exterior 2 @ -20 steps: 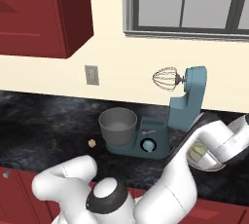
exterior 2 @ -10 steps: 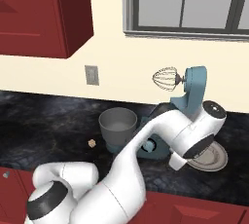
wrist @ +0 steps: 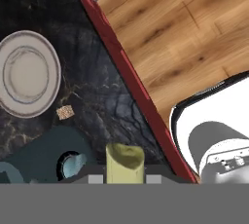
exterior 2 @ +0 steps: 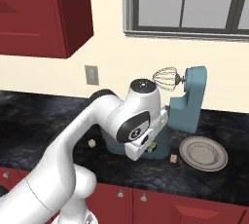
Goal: Add butter and sugar cubes to the stand mixer bowl and then turn on the stand mixer to begin making frosting.
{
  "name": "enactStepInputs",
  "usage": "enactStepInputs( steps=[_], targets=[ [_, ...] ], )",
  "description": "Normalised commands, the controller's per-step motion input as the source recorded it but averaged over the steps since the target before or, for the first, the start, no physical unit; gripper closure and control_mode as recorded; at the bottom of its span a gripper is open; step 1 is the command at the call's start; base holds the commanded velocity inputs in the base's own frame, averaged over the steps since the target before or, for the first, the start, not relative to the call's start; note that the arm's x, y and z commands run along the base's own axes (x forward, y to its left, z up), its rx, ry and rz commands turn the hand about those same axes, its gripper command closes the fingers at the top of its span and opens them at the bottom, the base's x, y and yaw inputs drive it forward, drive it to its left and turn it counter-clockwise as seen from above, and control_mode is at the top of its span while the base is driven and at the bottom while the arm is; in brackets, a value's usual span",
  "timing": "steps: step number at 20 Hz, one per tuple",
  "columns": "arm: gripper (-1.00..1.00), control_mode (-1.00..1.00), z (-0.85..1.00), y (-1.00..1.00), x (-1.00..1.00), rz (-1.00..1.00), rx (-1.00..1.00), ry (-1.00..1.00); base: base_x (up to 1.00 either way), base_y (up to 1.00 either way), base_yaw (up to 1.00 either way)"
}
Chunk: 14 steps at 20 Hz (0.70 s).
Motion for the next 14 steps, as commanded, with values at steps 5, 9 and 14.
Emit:
enactStepInputs(
  steps=[5,9,14],
  targets=[
    [1.00,-1.00,0.53,0.82,0.11,0.00,-0.17,0.14,0.00,0.00,0.00],
    [1.00,-1.00,0.41,0.65,0.36,0.00,-0.15,0.18,0.00,0.00,0.00],
    [1.00,-1.00,0.22,0.40,0.56,0.00,-0.06,0.16,0.00,0.00,0.00]
  ],
)
